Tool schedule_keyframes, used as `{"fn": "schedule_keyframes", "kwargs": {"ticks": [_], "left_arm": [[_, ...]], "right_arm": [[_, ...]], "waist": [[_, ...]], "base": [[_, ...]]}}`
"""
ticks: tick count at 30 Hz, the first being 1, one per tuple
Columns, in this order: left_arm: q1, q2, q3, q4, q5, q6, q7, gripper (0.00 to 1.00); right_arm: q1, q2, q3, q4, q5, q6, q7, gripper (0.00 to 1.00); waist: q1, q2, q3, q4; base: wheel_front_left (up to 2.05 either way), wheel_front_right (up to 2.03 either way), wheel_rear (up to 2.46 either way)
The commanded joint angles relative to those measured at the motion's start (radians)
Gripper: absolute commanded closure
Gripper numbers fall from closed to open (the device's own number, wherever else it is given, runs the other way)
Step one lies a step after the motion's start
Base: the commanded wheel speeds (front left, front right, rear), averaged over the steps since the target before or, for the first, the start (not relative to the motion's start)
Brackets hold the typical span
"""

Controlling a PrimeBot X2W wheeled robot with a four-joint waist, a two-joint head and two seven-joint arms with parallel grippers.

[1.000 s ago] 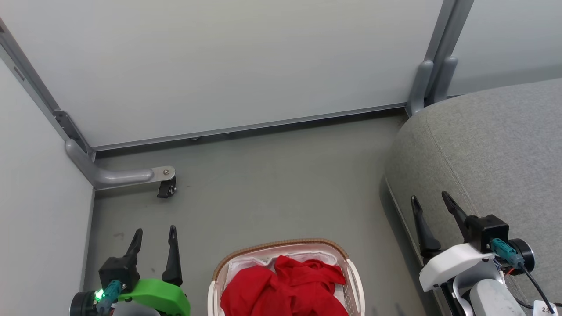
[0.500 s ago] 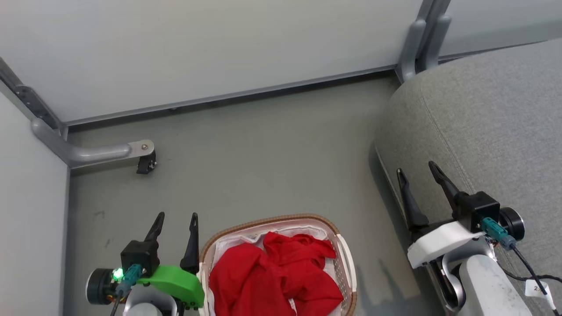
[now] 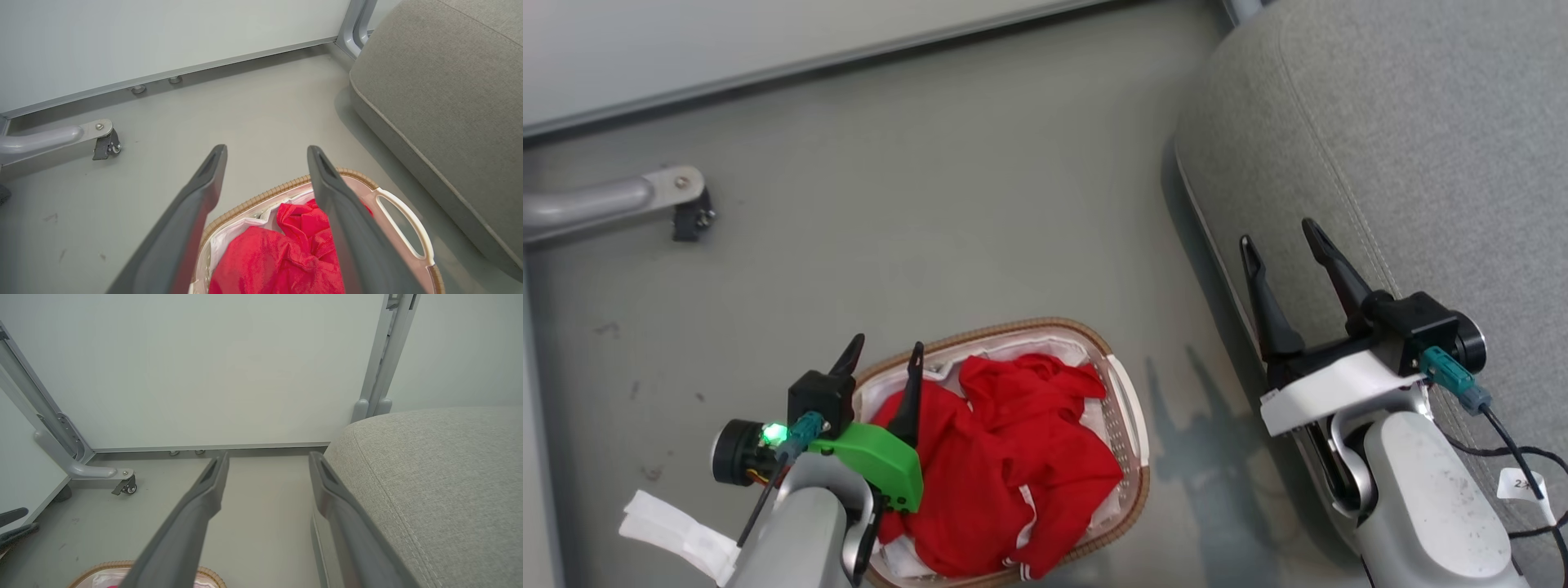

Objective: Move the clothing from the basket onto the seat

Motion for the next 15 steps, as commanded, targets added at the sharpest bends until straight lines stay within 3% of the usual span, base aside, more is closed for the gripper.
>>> {"fn": "schedule_keyframes", "kwargs": {"ticks": [1,15], "left_arm": [[-0.035,0.015,-0.007,0.023,-0.01,-0.003,0.001,0.0],[-0.213,0.065,-0.113,0.274,-0.043,-0.003,0.001,0.0]], "right_arm": [[-0.024,-0.002,0.006,-0.013,0.012,-0.001,-0.005,0.0],[-0.075,-0.002,0.044,-0.065,0.048,-0.001,-0.005,0.0]], "waist": [[-0.0001,0.0,0.112,-0.075],[-0.0001,0.0,0.296,-0.157]], "base": [[0.0,0.0,0.0],[0.0,0.0,0.0]]}}
